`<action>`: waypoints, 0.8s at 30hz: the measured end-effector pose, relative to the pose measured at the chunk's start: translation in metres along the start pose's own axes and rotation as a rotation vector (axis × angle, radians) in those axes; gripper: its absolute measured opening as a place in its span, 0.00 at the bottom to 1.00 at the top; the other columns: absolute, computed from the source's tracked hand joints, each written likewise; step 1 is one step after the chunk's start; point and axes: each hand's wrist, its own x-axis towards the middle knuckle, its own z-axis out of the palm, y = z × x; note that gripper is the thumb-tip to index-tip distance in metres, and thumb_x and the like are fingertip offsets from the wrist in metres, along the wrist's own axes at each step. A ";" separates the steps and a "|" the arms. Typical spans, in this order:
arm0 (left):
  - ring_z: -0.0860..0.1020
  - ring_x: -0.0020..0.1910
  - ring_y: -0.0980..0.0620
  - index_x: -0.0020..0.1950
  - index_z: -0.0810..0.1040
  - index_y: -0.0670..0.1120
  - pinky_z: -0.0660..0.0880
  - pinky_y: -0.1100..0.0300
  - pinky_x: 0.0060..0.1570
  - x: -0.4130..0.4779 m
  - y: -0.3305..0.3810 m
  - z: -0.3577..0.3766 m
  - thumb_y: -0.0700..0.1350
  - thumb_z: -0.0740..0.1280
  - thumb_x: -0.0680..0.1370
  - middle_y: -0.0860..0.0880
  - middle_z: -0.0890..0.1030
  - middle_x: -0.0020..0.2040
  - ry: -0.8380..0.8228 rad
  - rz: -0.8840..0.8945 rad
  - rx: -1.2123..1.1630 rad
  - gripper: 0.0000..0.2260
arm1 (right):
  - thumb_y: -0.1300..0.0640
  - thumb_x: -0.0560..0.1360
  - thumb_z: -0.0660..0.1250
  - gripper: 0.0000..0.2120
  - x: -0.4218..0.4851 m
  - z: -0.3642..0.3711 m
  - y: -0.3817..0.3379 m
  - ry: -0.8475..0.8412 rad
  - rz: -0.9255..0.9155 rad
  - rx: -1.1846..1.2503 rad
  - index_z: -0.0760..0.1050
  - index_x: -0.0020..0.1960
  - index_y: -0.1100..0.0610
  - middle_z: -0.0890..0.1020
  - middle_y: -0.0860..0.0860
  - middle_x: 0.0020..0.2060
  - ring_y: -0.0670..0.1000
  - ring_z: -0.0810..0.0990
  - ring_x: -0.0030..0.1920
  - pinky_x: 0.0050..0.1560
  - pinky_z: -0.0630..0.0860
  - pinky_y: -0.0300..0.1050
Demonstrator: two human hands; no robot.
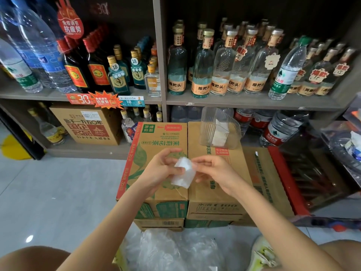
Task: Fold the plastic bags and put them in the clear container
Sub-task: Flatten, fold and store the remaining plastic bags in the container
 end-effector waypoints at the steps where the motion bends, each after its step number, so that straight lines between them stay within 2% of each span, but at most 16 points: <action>1: 0.81 0.45 0.48 0.65 0.73 0.47 0.77 0.49 0.50 0.002 0.001 0.003 0.30 0.73 0.69 0.47 0.82 0.43 -0.014 0.016 0.036 0.27 | 0.63 0.73 0.71 0.06 0.001 -0.002 -0.001 0.033 0.006 -0.009 0.79 0.50 0.59 0.84 0.55 0.40 0.49 0.81 0.35 0.36 0.79 0.41; 3: 0.81 0.48 0.47 0.66 0.71 0.51 0.78 0.51 0.51 0.007 0.003 0.011 0.35 0.77 0.66 0.47 0.81 0.45 -0.053 0.049 0.136 0.32 | 0.65 0.72 0.71 0.05 0.005 -0.009 -0.003 0.118 0.005 0.019 0.79 0.48 0.61 0.83 0.54 0.36 0.47 0.79 0.31 0.32 0.76 0.39; 5: 0.81 0.47 0.47 0.68 0.70 0.54 0.79 0.52 0.51 0.014 0.004 0.018 0.36 0.78 0.64 0.45 0.80 0.48 -0.055 0.089 0.232 0.36 | 0.66 0.72 0.71 0.04 0.009 -0.017 -0.006 0.183 0.001 0.052 0.79 0.46 0.63 0.82 0.54 0.35 0.47 0.77 0.30 0.30 0.74 0.38; 8: 0.79 0.42 0.46 0.68 0.70 0.55 0.78 0.51 0.49 0.028 0.004 0.028 0.31 0.75 0.67 0.43 0.80 0.48 -0.026 0.156 0.276 0.35 | 0.67 0.72 0.71 0.02 0.014 -0.030 -0.008 0.216 0.010 0.092 0.79 0.45 0.64 0.81 0.54 0.33 0.46 0.75 0.28 0.28 0.72 0.37; 10: 0.78 0.40 0.42 0.65 0.71 0.60 0.78 0.51 0.47 0.037 0.006 0.036 0.31 0.74 0.68 0.43 0.81 0.47 -0.042 0.215 0.306 0.34 | 0.67 0.73 0.70 0.02 0.017 -0.040 -0.007 0.227 0.015 0.085 0.80 0.44 0.62 0.80 0.52 0.31 0.45 0.74 0.28 0.28 0.70 0.36; 13: 0.77 0.41 0.45 0.62 0.71 0.63 0.77 0.51 0.47 0.055 0.009 0.044 0.32 0.73 0.69 0.43 0.80 0.49 -0.088 0.250 0.358 0.33 | 0.66 0.74 0.69 0.02 0.020 -0.056 -0.007 0.243 0.018 0.055 0.80 0.45 0.61 0.79 0.47 0.27 0.43 0.73 0.28 0.29 0.68 0.35; 16: 0.77 0.45 0.52 0.65 0.72 0.58 0.76 0.59 0.49 0.073 0.015 0.048 0.36 0.77 0.67 0.45 0.78 0.52 -0.110 0.258 0.349 0.31 | 0.66 0.74 0.69 0.02 0.024 -0.076 -0.012 0.302 0.009 0.055 0.80 0.46 0.61 0.80 0.48 0.30 0.43 0.75 0.29 0.29 0.69 0.34; 19: 0.77 0.50 0.52 0.64 0.72 0.53 0.74 0.62 0.51 0.094 0.025 0.050 0.41 0.76 0.71 0.50 0.78 0.52 0.062 0.287 0.325 0.25 | 0.65 0.74 0.69 0.03 0.032 -0.104 -0.023 0.358 -0.003 0.012 0.80 0.47 0.61 0.82 0.49 0.35 0.38 0.77 0.29 0.29 0.70 0.31; 22: 0.74 0.58 0.53 0.67 0.71 0.54 0.71 0.60 0.56 0.122 0.032 0.052 0.49 0.72 0.74 0.53 0.75 0.56 0.205 0.257 0.344 0.22 | 0.63 0.74 0.69 0.04 0.050 -0.131 -0.039 0.375 -0.012 -0.067 0.81 0.49 0.59 0.83 0.50 0.40 0.38 0.76 0.31 0.34 0.69 0.36; 24: 0.70 0.65 0.53 0.71 0.68 0.56 0.67 0.56 0.62 0.140 0.035 0.054 0.55 0.71 0.74 0.53 0.73 0.64 0.158 0.173 0.312 0.27 | 0.63 0.74 0.69 0.04 0.066 -0.144 -0.050 0.357 0.006 -0.135 0.81 0.48 0.58 0.82 0.49 0.40 0.42 0.76 0.35 0.36 0.68 0.37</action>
